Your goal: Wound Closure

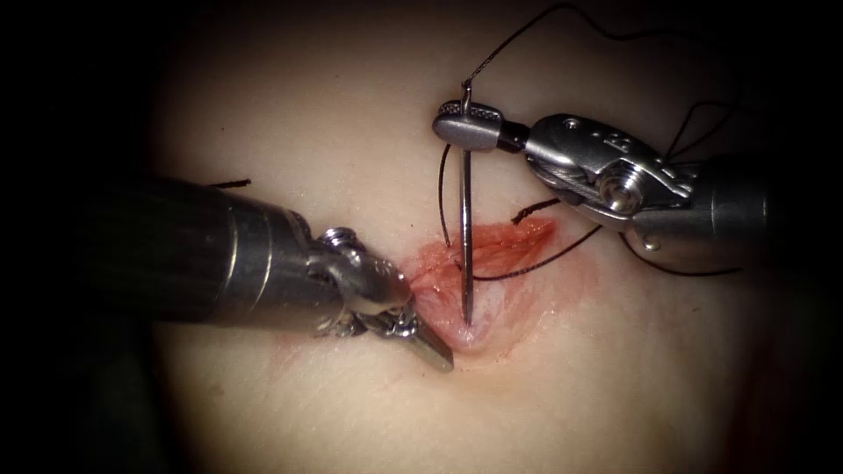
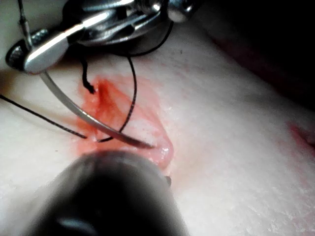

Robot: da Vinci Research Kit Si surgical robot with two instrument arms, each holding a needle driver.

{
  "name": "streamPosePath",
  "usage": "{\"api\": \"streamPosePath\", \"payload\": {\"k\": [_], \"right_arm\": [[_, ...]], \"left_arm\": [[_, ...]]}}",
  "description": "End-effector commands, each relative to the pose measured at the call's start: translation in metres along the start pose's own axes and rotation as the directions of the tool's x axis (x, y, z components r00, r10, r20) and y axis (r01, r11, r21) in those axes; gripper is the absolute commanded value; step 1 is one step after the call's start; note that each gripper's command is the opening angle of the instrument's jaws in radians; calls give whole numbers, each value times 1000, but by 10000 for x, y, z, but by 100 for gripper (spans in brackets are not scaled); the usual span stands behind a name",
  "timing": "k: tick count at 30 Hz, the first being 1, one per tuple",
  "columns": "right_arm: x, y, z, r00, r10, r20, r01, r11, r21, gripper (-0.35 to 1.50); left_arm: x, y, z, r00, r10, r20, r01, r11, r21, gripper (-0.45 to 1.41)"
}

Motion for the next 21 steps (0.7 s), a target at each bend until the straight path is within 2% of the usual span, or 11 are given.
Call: {"api": "streamPosePath", "payload": {"k": [1,19,21], "right_arm": [[-2,-1,10,1000,-1,2,1,1000,4,-35],[-2,-4,9,1000,0,2,0,1000,12,-35],[2,-3,9,997,-72,-15,72,997,32,-35]], "left_arm": [[2,-3,6,1000,0,-1,0,1000,0,-45],[2,-3,5,1000,0,0,0,1000,-1,-45],[2,-3,5,1000,0,0,0,1000,-2,-45]]}}
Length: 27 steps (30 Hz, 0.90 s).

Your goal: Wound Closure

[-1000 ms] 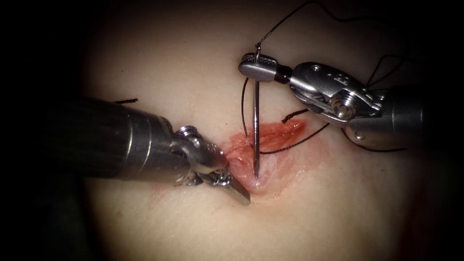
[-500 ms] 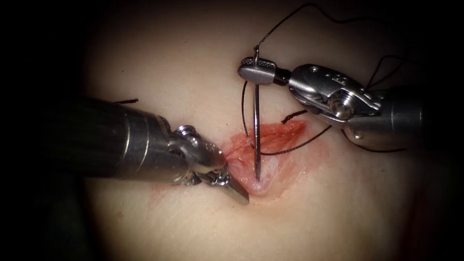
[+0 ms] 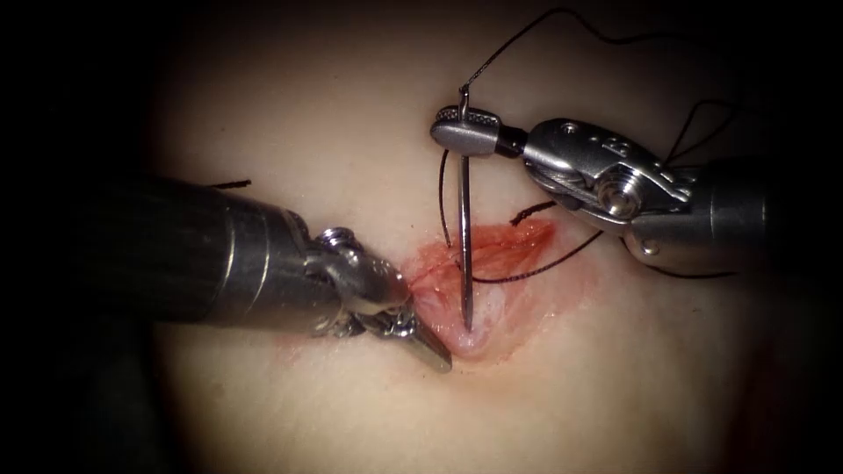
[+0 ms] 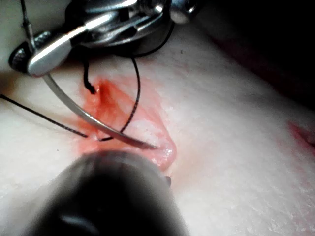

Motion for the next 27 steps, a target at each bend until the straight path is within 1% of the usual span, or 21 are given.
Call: {"api": "streamPosePath", "payload": {"k": [1,4,6,8,9,13,14,15,16,17,19,21,24,25,27], "right_arm": [[3,3,8,997,-69,-25,70,997,13,-35],[19,6,9,966,-233,-112,236,972,19,-35],[37,7,8,926,-334,-175,339,941,-1,-35],[54,5,5,889,-400,-224,413,911,13,-35],[65,3,3,860,-443,-253,463,886,22,-35],[96,-12,-7,806,-496,-322,524,852,-1,-35],[106,-19,-11,784,-516,-344,548,836,-4,-35],[111,-24,-13,759,-548,-351,582,813,-11,-35],[113,-27,-14,735,-576,-357,611,791,-20,-35],[114,-30,-17,727,-579,-368,622,783,-1,-35],[115,-36,-18,742,-548,-387,612,789,57,-35],[111,-39,-18,735,-539,-412,606,795,39,-35],[102,-43,-17,734,-535,-417,600,800,30,-35],[94,-43,-16,719,-555,-418,619,785,23,-35],[87,-42,-16,715,-560,-418,625,780,26,-35]], "left_arm": [[2,-3,6,1000,0,0,0,1000,-1,-45],[2,-1,5,1000,-1,-2,1,1000,-1,-45],[3,-1,4,1000,-2,-5,2,1000,0,-45],[3,0,3,1000,-2,-7,2,1000,0,-45],[3,0,2,1000,-2,-9,2,1000,1,-45],[1,-1,1,1000,0,-11,0,1000,2,-45],[1,-2,0,1000,0,-13,0,1000,3,-45],[0,-3,-2,1000,1,-12,-1,1000,3,-45],[0,-4,-3,1000,2,-14,-2,1000,4,-45],[-1,-4,-4,1000,2,-16,-2,1000,5,-45],[-3,-6,-7,1000,4,-18,-4,1000,5,-45],[-3,-6,-8,1000,4,-20,-4,1000,5,-45],[-3,-5,-9,1000,3,-20,-3,1000,4,-45],[-3,-5,-10,1000,3,-22,-3,1000,6,-45],[-3,-5,-10,1000,3,-22,-3,1000,5,-45]]}}
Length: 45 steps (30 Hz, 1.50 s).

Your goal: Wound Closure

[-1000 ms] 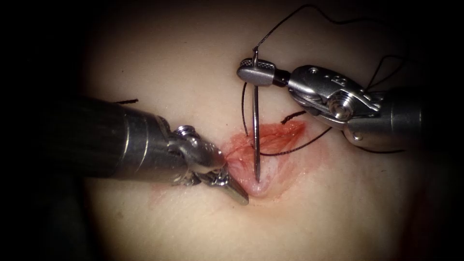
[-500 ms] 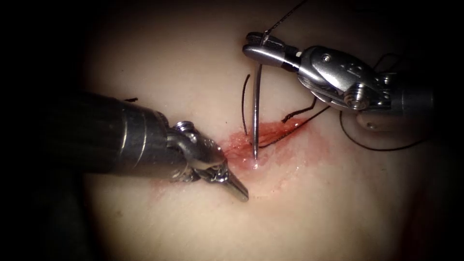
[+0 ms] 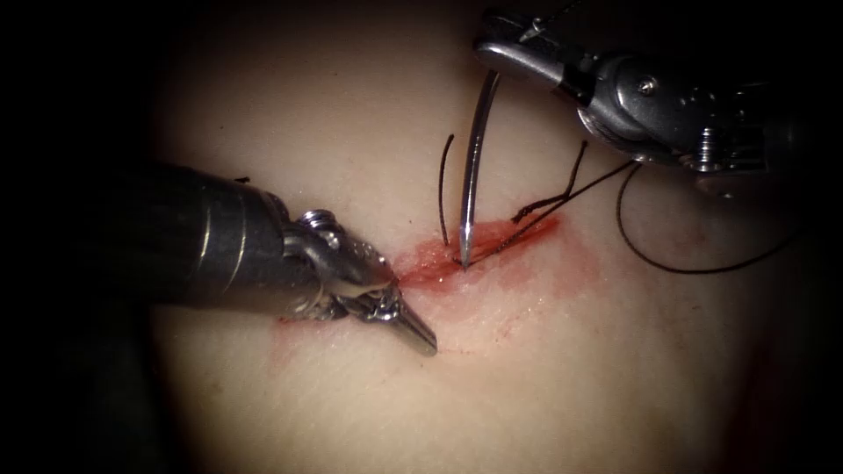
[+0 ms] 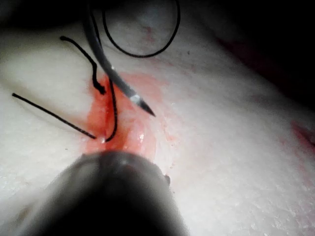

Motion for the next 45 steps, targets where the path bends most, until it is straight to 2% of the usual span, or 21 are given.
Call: {"api": "streamPosePath", "payload": {"k": [1,3,13,45], "right_arm": [[-12,-3,5,1000,-8,-1,8,1000,7,-35],[-20,-5,4,1000,-16,0,16,1000,9,-35],[-32,1,3,994,-108,-3,108,994,5,-35],[-54,-10,-1,990,-136,42,134,990,39,-35]], "left_arm": [[2,-3,6,1000,0,0,0,1000,0,-45],[2,-3,6,1000,0,-3,0,1000,1,-45],[2,-3,6,1000,-1,-3,1,1000,1,-45],[4,-3,5,1000,-3,-4,3,1000,1,-45]]}}
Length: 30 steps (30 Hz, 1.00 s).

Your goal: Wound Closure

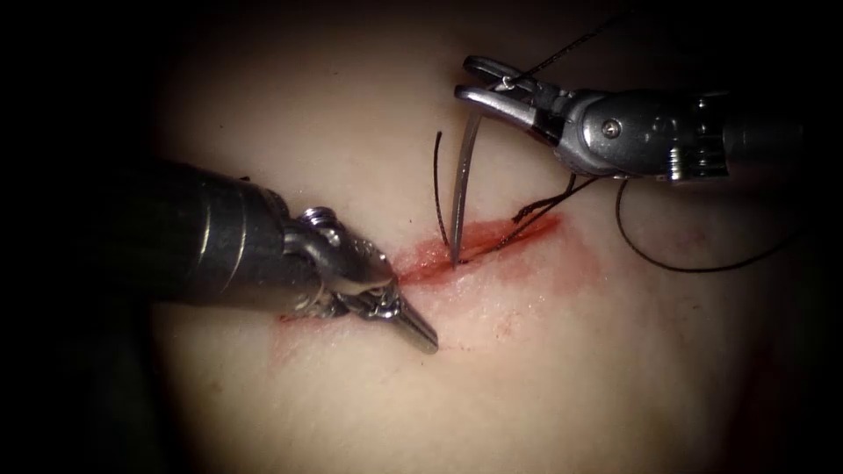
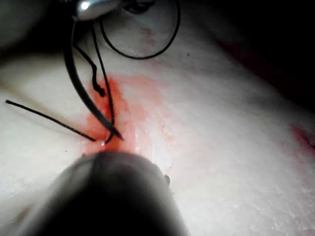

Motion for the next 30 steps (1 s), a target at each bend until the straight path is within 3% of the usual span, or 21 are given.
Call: {"api": "streamPosePath", "payload": {"k": [1,15,30], "right_arm": [[-5,-1,9,1000,-2,3,2,1000,5,-35],[-17,-13,4,999,-12,40,10,998,55,-35],[-17,-15,5,982,174,69,-175,985,7,-35]], "left_arm": [[1,-3,6,1000,0,0,0,1000,-1,-45],[2,-3,5,1000,0,0,0,1000,-1,-45],[10,-1,6,1000,-9,-20,9,1000,9,-45]]}}
